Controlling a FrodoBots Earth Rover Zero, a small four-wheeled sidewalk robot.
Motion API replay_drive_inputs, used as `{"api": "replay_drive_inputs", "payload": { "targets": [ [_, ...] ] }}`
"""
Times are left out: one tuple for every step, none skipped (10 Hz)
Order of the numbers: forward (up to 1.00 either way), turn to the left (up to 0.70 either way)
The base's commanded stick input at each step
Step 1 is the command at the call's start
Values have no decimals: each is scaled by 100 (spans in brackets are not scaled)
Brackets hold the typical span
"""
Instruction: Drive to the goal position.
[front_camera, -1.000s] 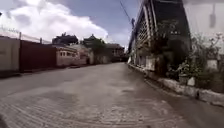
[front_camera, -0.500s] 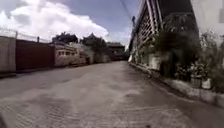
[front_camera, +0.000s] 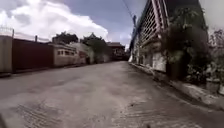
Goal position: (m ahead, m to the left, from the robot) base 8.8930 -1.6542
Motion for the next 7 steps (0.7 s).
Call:
{"api": "replay_drive_inputs", "payload": {
  "targets": [
    [70, 0],
    [70, 0],
    [70, 0],
    [70, 0],
    [70, 0],
    [70, 0],
    [70, 0]
  ]
}}
